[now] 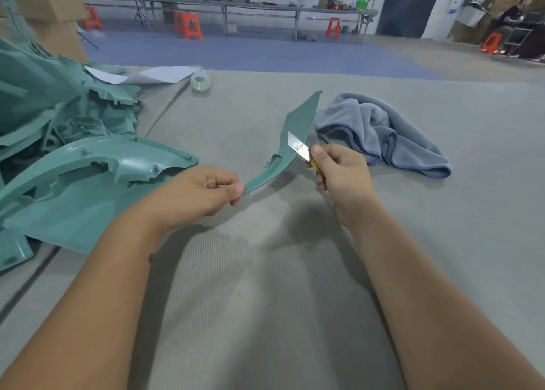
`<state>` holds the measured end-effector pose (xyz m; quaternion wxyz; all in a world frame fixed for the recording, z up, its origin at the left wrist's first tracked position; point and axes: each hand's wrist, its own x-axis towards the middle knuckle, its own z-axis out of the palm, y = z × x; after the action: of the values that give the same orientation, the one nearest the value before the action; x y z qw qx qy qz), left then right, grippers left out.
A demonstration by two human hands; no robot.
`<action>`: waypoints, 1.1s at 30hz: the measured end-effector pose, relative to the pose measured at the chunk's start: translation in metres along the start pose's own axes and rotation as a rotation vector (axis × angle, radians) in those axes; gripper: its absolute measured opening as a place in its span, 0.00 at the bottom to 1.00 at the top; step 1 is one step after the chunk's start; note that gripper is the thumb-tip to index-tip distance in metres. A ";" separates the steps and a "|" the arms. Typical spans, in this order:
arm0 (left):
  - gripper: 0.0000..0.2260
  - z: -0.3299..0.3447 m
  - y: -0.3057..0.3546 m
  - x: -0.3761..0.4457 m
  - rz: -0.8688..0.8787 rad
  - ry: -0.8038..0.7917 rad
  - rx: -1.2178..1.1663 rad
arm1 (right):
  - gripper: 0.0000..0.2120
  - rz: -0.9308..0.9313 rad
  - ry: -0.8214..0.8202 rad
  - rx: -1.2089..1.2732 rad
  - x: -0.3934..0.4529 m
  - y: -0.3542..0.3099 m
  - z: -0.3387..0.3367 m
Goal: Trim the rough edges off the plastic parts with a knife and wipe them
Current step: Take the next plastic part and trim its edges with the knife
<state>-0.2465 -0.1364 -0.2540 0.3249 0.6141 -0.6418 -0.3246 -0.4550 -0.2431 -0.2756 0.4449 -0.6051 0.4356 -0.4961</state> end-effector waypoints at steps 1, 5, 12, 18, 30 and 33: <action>0.14 -0.001 -0.001 0.000 -0.005 -0.012 -0.013 | 0.14 -0.012 0.003 0.002 -0.001 -0.001 0.001; 0.13 -0.004 -0.002 -0.002 -0.058 -0.094 -0.042 | 0.12 -0.018 -0.031 0.041 -0.006 0.000 0.002; 0.06 -0.004 0.005 0.003 -0.132 -0.086 0.424 | 0.11 -0.018 -0.148 0.085 -0.011 0.005 0.015; 0.09 0.016 0.017 0.008 -0.139 0.040 0.481 | 0.12 -0.003 -0.159 0.094 -0.010 0.007 0.016; 0.17 0.050 0.006 0.028 -0.086 0.251 -0.061 | 0.13 -0.123 -0.013 0.007 -0.004 0.001 0.005; 0.17 0.048 0.003 0.022 -0.097 0.189 0.032 | 0.14 -0.134 0.082 0.074 0.004 -0.007 -0.015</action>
<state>-0.2881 -0.1571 -0.2785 0.3582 0.6774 -0.5828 -0.2705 -0.4691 -0.2475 -0.2666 0.4145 -0.5953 0.3932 -0.5650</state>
